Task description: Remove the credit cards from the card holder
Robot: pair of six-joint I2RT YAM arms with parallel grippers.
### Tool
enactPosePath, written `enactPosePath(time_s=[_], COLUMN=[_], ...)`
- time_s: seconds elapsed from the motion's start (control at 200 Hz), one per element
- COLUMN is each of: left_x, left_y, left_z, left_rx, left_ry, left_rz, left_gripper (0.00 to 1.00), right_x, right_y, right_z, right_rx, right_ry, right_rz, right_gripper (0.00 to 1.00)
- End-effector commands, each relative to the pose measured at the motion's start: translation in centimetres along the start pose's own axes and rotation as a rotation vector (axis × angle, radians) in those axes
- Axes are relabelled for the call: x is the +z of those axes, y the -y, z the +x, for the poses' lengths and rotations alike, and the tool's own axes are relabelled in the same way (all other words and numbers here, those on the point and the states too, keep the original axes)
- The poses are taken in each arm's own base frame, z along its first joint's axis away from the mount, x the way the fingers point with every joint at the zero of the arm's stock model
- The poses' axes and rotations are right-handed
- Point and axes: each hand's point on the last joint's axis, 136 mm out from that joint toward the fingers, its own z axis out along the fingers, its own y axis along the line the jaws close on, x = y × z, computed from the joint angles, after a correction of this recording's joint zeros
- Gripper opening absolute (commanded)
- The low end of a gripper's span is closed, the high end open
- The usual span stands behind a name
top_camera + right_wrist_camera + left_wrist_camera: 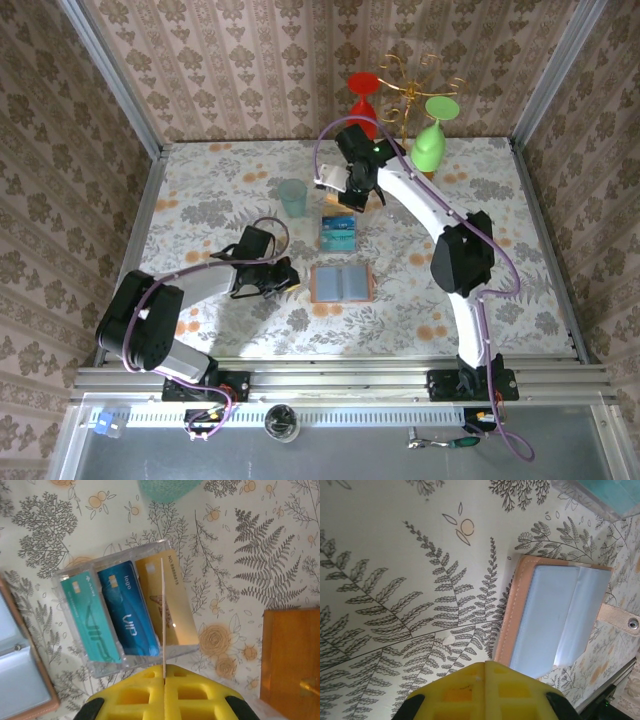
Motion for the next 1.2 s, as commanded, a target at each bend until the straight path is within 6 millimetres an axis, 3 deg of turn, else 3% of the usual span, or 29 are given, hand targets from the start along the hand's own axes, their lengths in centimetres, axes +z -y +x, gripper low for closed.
enactPosePath(time_s=[0.0,0.325,0.44,0.98,1.195], left_x=[-0.3,-0.7,-1.3,-3.6,-6.1], left_y=[-0.2,-1.3,-1.9,-2.9,-4.5], left_z=[0.0,0.4,-0.3,-1.7,-3.5], left_rx=[0.012,-0.009,-0.031,-0.015,0.036], left_ry=[-0.008,-0.007,0.016,0.081,0.151], left_rz=[-0.001,-0.004,-0.003,-0.020,-0.133], left_gripper=[0.02,0.03,0.03,0.09,0.24], right_x=[1.1,3.7,3.8,-1.0,-2.9], right_y=[0.3,1.2,1.3,2.2,1.0], right_z=[0.4,0.9,1.1,1.2,3.0], right_rx=[-0.034,-0.075,-0.070,0.068,0.196], right_ry=[-0.035,-0.100,-0.113,-0.062,-0.008], right_rz=[-0.025,-0.026,-0.021,0.113,0.195], right_gripper=[0.01,0.04,0.11,0.27,0.44])
